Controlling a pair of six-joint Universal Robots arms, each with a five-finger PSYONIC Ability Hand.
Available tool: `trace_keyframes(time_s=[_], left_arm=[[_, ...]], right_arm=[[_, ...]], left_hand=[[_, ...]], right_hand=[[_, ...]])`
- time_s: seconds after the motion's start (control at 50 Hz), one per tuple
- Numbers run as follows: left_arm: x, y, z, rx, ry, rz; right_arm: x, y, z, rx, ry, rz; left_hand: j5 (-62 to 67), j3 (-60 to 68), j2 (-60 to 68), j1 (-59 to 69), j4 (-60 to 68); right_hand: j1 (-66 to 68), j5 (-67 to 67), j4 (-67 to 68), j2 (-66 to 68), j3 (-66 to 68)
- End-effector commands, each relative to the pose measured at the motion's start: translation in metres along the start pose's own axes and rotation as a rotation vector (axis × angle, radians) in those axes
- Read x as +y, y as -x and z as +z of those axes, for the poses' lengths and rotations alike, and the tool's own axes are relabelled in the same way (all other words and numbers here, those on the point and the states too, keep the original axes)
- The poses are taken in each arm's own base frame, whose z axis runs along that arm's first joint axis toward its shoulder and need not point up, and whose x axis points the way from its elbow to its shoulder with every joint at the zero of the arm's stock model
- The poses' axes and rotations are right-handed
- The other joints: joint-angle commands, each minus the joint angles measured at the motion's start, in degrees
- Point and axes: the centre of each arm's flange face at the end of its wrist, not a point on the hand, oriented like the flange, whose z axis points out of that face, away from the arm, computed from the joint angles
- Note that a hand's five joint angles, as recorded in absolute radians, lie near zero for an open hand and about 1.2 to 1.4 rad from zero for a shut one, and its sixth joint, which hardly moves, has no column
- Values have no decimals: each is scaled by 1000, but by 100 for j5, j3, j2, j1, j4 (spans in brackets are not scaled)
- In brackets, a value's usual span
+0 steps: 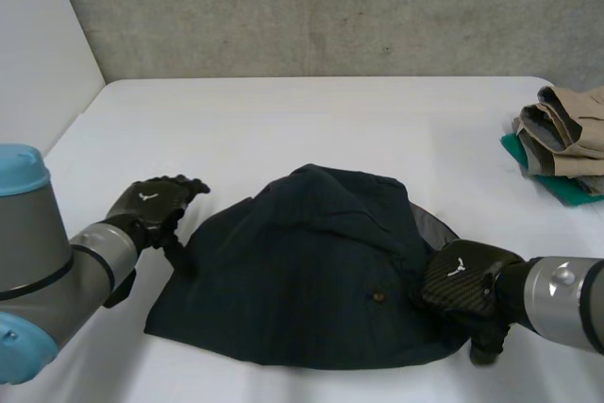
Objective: Fold the laundry.
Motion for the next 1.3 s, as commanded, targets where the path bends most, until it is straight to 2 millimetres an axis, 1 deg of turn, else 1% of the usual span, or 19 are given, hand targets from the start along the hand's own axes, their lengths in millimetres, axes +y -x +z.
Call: trace_keyframes(time_s=[0.02,0.18,0.24,0.32,0.38,0.46,0.64,0.7,0.8,0.86,0.88,0.92,0.96,0.98,1.06,1.14,1.2,1.26,1.3], left_arm=[[4,-10,10,28,0,18],[8,-10,20,30,8,19],[12,-9,26,30,22,17],[13,-9,29,31,24,17],[7,-9,29,29,6,22],[-3,-9,27,24,-31,63],[-52,-10,24,8,-190,132],[-65,-12,25,9,-230,139],[-86,-13,31,4,-301,146],[-105,-12,41,-24,-384,153],[-113,-12,44,-37,-419,155],[-141,-9,53,-89,-544,165],[-164,-4,55,-135,-647,177],[-189,1,53,-187,-758,188],[-242,11,36,-309,-1036,196],[-265,8,14,-351,-1229,149],[-266,0,1,-326,-1263,132],[-248,-4,1,-299,-1205,134],[-222,-10,9,-275,-1121,137]], right_arm=[[-30,-30,-18,160,-163,37],[-66,-61,-37,282,-345,106],[-72,-74,-33,310,-389,138],[-73,-91,2,301,-414,189],[-76,-97,22,297,-425,221],[-79,-89,55,233,-421,292],[-45,-76,131,115,-294,507],[-44,-71,145,101,-297,522],[-50,-79,160,136,-366,501],[-66,-98,156,213,-470,451],[-80,-115,151,295,-559,414],[-96,-135,141,399,-660,372],[-124,-163,113,570,-833,290],[-132,-172,103,626,-890,260],[-170,-196,55,845,-1160,117],[-188,-204,22,932,-1298,50],[-189,-202,15,925,-1311,44],[-188,-192,14,877,-1305,25],[-185,-190,16,855,-1294,14]], left_hand=[[1099,1054,1086,1144,1087],[4144,4099,4130,4188,4132],[5019,4974,5005,5064,5007],[6715,6670,6701,6759,6703],[6718,6673,6704,6762,6706],[6718,6673,6704,6762,6706],[6718,6673,6704,6762,6706],[6718,6673,6704,6762,6706],[6718,6673,6704,6762,6706],[6718,6673,6704,6762,6706],[6718,6673,6704,6762,6706],[6718,6673,6704,6762,6706],[6718,6673,6704,6762,6706],[6718,6673,6704,6762,6706],[6718,6673,6704,6762,6706],[6718,6673,6704,6762,6706],[6718,6673,6704,6762,6706],[6718,6673,6704,6762,6706],[6718,6673,6704,6762,6706]], right_hand=[[-1612,-2789,-2818,-2707,-2775],[-1766,-2943,-2972,-2861,-2929],[-1984,-3161,-3190,-3079,-3147],[-2263,-3440,-3469,-3358,-3426],[-2263,-3440,-3469,-3358,-3426],[-2263,-3440,-3469,-3358,-3426],[-2263,-3440,-3469,-3358,-3426],[-1149,-2326,-2355,-2244,-2312],[4721,3543,3514,3626,3557],[4737,3560,3531,3642,3574],[4737,3560,3531,3642,3574],[4737,3560,3531,3642,3574],[4737,3560,3531,3642,3574],[4737,3560,3531,3642,3574],[4737,3560,3531,3642,3574],[4737,3560,3531,3642,3574],[4737,3560,3531,3642,3574],[4737,3560,3531,3642,3574],[4737,3560,3531,3642,3574]])
